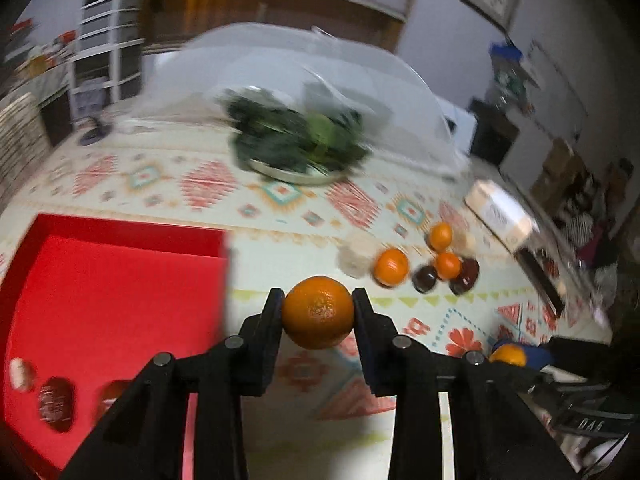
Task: Organize fruits
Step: 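Grasp an orange with the left tool while the right tool holds its orange, then lower both oranges into the red tray and open both tools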
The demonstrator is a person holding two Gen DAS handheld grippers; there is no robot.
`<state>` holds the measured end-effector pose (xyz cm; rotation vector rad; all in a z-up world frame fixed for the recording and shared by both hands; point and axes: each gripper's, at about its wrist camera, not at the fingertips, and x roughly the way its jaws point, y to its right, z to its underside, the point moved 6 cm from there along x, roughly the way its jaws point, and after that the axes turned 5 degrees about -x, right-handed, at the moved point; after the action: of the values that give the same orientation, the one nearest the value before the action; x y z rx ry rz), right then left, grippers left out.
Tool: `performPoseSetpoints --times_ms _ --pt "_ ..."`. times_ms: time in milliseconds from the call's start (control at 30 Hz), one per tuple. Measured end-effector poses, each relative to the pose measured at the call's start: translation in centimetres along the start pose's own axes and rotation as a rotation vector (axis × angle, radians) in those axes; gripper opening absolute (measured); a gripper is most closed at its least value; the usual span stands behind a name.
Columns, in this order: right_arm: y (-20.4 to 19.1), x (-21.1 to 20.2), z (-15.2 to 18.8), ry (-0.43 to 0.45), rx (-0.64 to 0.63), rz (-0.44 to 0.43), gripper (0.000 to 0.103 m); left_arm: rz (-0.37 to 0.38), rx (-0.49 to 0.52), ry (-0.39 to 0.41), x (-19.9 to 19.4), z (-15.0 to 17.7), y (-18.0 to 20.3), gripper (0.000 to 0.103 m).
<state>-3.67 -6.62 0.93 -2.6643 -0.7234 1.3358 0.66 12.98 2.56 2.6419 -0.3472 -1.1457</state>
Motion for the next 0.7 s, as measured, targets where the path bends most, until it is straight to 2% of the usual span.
performPoseSetpoints --times_ms 133,333,433,567,700 --pt "-5.3 1.8 -1.6 -0.005 -0.077 -0.058 0.037 -0.064 -0.079 0.045 -2.6 -1.1 -5.2 0.033" --pt "-12.4 5.5 -3.4 -0.028 -0.17 -0.135 0.037 -0.153 -0.199 0.048 -4.3 -1.3 -13.2 0.033" --pt "-15.2 7.4 -3.9 -0.047 -0.196 -0.165 0.037 -0.173 -0.244 0.04 -4.4 -0.9 -15.8 0.033" --pt "-17.8 9.6 -4.6 -0.061 -0.234 -0.162 0.037 -0.177 -0.292 0.039 -4.5 -0.7 -17.9 0.034" --pt "-19.2 11.2 -5.1 -0.066 -0.257 -0.146 0.037 -0.155 -0.322 0.068 -5.4 -0.9 -18.9 0.052"
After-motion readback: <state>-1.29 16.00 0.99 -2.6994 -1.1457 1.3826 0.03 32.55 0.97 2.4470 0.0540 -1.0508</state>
